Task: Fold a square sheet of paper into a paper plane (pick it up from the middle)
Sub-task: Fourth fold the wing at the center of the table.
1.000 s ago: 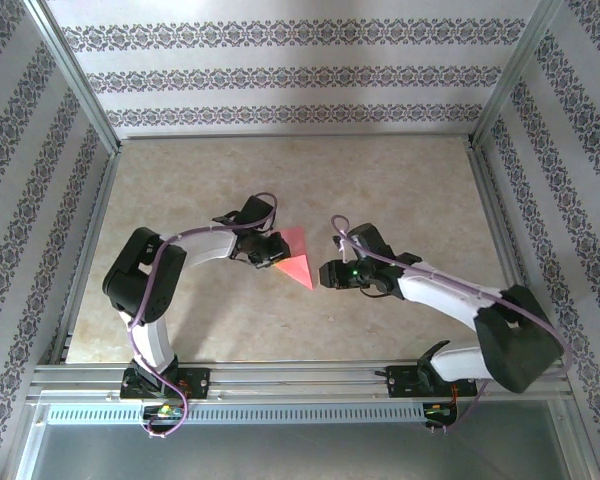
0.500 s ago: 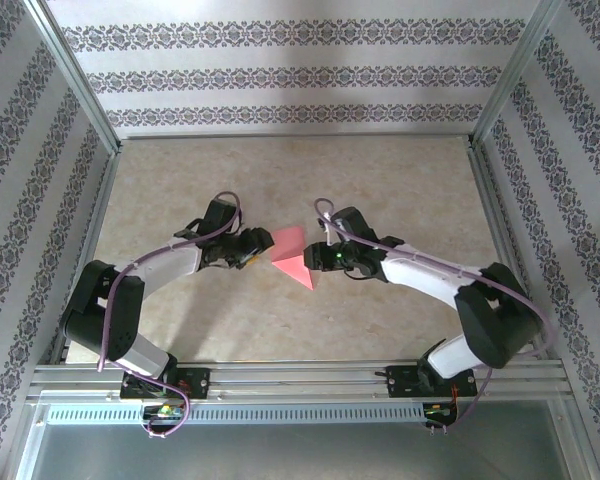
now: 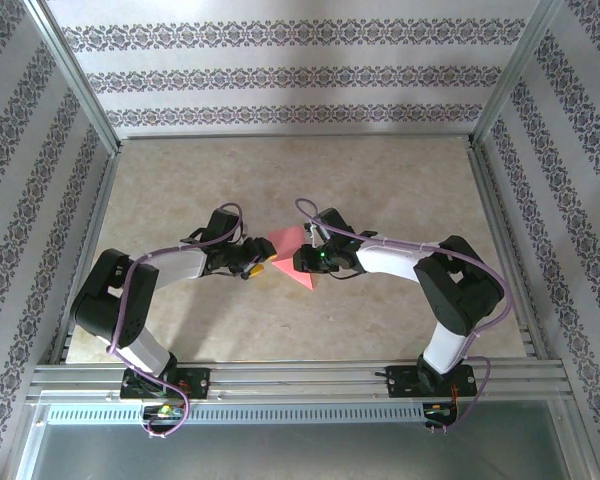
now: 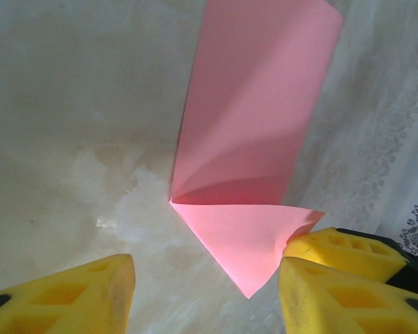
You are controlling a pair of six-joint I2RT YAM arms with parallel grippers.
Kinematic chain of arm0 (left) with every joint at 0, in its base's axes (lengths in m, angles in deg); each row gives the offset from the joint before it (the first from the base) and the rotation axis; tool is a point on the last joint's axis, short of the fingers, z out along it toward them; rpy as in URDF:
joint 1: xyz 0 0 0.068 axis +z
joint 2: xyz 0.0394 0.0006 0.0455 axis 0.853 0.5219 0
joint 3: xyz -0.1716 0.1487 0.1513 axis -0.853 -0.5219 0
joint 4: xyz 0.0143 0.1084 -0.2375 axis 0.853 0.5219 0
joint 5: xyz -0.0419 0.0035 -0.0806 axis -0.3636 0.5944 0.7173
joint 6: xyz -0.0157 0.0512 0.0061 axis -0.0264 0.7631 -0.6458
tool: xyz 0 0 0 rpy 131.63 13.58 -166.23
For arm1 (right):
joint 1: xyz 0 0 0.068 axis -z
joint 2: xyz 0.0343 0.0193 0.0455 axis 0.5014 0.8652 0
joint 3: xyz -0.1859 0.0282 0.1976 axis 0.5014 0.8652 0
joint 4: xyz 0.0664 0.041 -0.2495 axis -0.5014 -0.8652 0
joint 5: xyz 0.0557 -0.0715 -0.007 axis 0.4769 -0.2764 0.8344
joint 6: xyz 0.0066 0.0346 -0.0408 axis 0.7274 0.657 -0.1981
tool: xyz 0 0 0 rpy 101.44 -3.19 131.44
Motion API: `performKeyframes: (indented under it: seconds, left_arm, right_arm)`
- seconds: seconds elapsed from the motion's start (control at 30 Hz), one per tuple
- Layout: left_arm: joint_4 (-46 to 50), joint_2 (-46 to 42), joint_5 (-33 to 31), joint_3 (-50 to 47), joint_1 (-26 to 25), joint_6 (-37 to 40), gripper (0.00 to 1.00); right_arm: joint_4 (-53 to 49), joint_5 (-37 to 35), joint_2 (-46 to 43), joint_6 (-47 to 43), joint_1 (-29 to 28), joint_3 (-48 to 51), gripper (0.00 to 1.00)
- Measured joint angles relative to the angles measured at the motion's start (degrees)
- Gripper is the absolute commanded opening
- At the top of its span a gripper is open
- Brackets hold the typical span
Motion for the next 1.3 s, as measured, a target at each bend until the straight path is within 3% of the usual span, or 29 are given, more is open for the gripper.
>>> performKeyframes:
  seconds: [0.37,1.03,1.3]
  left_arm:
    - [-1.0,3.0,1.9,1.3,-0.5,-0.2,0.37]
    - [-2.1,8.1,3.0,4.1,-0.9,-0.2,0.32]
    - [-2.4,8.5,3.0,4.5,-0.9,-0.4,0.22]
  right_arm:
    - [0.1,-0.1,2.4,3.2,1.3,1.6,0.31]
    - [1.1,0.4,2.5,4.6,2.0,2.0,0.30]
    - [1.5,0.9,2.5,4.6,2.4,2.4,0.29]
